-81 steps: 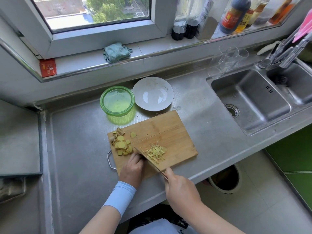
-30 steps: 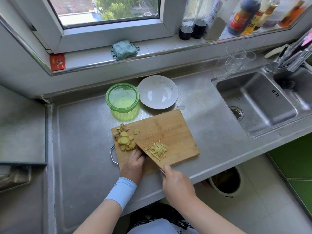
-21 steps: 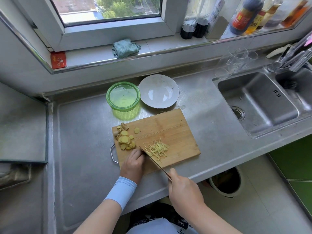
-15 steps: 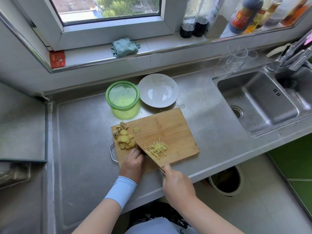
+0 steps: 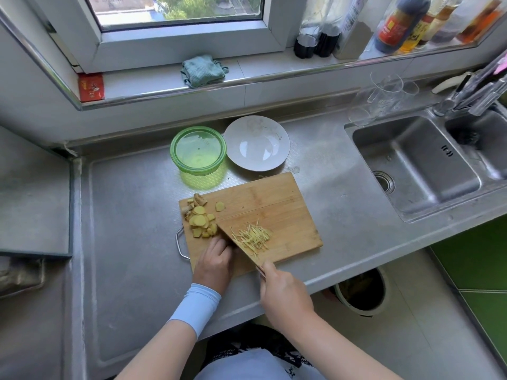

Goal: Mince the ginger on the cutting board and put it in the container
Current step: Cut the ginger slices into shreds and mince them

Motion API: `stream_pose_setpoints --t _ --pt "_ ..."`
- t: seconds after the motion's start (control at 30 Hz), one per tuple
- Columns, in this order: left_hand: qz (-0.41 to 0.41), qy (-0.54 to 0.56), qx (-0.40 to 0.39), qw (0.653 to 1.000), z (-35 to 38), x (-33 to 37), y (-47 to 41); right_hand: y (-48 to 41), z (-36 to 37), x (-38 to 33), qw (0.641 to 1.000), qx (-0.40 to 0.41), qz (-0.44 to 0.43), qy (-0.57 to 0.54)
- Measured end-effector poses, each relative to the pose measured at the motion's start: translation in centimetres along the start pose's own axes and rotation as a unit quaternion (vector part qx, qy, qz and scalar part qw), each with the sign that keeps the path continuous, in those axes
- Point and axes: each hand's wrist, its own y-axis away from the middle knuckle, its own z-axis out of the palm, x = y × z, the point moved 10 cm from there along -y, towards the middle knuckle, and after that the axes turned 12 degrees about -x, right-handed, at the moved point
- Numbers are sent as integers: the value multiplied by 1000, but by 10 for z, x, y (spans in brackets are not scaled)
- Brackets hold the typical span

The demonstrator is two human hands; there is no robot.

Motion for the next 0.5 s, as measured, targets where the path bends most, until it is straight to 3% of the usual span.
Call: stream_pose_setpoints --t 0.5 --pt "-17 11 -13 1000 3 -7 1 3 -3 -3 1000 -4 -4 -9"
